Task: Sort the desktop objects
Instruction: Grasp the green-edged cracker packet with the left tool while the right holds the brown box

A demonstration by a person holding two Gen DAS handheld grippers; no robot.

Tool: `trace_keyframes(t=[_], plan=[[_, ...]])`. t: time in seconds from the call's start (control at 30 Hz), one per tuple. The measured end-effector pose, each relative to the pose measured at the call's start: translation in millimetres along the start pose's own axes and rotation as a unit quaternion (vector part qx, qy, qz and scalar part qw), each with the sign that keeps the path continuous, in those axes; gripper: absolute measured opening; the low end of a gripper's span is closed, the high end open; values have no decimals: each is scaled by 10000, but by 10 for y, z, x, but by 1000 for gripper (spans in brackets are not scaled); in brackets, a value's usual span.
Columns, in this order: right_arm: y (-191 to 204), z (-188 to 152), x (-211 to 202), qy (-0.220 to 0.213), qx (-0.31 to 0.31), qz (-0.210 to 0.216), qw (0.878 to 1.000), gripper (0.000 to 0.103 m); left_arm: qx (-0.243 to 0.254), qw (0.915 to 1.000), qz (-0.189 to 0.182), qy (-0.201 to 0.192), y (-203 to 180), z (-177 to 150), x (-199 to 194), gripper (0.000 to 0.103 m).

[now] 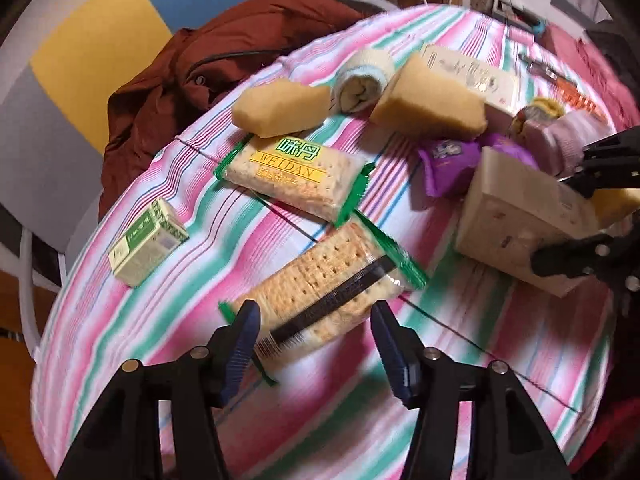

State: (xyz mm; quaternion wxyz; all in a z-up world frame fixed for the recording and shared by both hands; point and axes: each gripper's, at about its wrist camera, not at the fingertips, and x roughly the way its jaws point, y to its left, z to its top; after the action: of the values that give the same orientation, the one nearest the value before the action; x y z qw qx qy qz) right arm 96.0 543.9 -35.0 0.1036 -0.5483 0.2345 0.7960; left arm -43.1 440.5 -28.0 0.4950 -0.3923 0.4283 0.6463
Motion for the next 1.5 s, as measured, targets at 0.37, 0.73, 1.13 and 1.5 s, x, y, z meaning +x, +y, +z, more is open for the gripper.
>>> trace_keyframes(t=[0.37,0.73,1.13,1.5], plan=[[-30,-29,7,92,31,47,9999,53,-84,9998,-158,73,59,100,192,72],[-20,-19,45,125,44,4,9999,54,-516,9978,-212,359,-244,-206,-10,70],[-55,-26,53,120,167,-12,9998,57,-978,9943,-376,191,-159,-202,-74,70],[-31,4,43,-19,185,78,9998,54,-1645,9820,-903,213,-182,-440,-96,51]])
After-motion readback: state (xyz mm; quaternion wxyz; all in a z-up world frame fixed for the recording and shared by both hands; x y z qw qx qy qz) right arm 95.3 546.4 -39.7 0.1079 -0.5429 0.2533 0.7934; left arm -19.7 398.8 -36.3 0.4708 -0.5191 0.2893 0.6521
